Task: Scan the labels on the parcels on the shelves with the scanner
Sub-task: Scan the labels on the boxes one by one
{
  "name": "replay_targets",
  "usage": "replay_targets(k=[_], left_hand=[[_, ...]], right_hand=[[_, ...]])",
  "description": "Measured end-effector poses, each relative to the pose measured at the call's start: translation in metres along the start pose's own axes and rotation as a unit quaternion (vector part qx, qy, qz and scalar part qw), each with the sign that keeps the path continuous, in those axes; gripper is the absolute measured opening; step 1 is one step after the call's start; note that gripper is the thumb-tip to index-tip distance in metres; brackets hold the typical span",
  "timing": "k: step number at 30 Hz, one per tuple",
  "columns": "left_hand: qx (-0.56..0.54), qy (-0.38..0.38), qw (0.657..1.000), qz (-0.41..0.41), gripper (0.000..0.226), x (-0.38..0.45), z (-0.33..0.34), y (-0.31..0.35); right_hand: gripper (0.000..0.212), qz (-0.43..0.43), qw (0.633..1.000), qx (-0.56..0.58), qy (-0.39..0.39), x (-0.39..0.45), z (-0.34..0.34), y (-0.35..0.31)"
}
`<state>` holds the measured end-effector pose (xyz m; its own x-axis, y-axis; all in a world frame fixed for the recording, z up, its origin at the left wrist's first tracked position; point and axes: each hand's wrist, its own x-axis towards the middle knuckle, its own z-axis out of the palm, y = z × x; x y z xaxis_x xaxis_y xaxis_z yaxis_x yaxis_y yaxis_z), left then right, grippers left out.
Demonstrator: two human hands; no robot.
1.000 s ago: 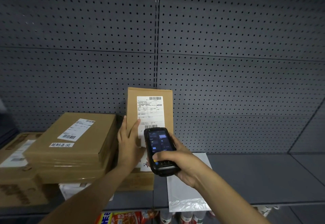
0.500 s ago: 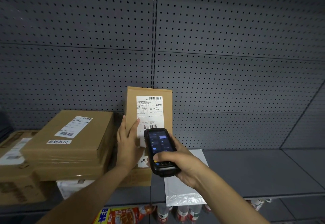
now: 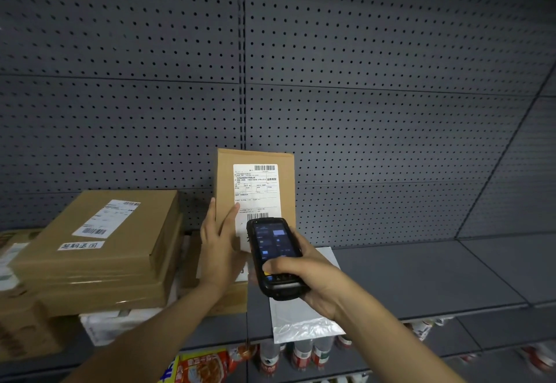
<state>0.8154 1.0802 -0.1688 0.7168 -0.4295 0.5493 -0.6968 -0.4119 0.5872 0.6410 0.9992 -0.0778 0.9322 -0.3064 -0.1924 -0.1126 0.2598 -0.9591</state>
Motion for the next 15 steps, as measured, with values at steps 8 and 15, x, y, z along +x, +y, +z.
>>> replay_targets(k=[8, 15], left_hand=[[-0.018, -0.039, 0.999, 0.014, 0.091, -0.001, 0.033, 0.024], [-0.022, -0.135, 0.991, -0.006, 0.097, -0.003, 0.081, 0.030]], right_hand=[[0.076, -0.009, 0.998, 0.000, 0.065, -0.007, -0.030, 0.006], [0.073, -0.009, 0.990, -0.024, 0.136, -0.006, -0.066, 0.015]])
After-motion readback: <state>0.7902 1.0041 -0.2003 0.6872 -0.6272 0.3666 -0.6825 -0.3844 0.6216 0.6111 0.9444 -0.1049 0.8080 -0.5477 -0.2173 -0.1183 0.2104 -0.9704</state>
